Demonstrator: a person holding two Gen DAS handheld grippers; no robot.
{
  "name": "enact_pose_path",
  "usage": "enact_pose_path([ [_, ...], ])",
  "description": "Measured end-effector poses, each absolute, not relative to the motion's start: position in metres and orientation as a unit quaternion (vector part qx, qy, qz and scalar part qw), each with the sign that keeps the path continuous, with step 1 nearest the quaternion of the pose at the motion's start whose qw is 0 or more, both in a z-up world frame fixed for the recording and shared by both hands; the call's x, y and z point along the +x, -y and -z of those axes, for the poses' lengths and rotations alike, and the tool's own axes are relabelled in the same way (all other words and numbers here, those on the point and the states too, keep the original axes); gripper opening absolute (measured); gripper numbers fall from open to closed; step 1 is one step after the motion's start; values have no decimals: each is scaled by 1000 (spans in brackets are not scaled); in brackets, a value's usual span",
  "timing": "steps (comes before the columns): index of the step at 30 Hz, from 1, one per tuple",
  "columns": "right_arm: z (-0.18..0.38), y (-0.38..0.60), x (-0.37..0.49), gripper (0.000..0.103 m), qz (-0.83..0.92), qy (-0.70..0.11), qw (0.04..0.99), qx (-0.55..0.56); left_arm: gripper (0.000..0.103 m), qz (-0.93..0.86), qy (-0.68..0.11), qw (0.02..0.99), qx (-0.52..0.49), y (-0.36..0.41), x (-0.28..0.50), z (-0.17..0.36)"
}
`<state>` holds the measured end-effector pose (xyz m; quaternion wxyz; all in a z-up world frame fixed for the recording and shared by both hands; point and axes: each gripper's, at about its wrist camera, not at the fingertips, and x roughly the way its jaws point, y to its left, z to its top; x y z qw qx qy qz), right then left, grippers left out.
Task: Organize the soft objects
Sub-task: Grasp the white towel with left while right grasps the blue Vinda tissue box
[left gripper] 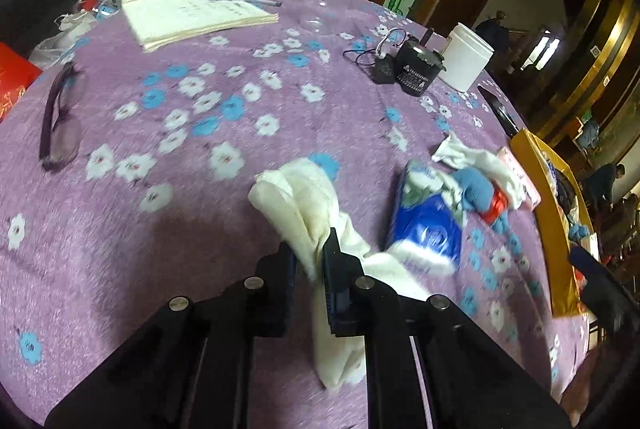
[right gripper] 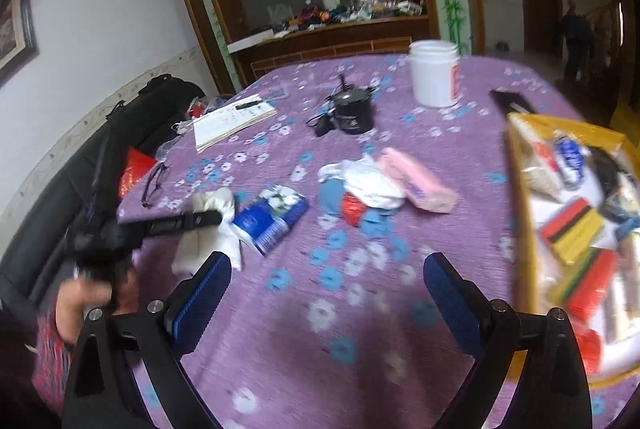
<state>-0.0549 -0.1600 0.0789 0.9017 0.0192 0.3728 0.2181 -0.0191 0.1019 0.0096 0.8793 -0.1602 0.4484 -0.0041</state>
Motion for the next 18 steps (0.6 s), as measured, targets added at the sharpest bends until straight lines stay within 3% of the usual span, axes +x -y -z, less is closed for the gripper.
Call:
enact_pose_path([
  [10,-38,92,23,92,-214,-483,844,91,10,9,-440,882,-170,-106,-22,-6],
  [15,-19,62,43,70,-189,-510,837,53,10,10,-442,880,-174,-108,-22,-6],
  [16,-15,57,45,70,-181,-514,837,42,11,10,-442,880,-173,-107,-22,-6],
  [18,-16,52,44,56,-175,-497,850,9,11,7,-444,881,-166,-104,-20,-7],
])
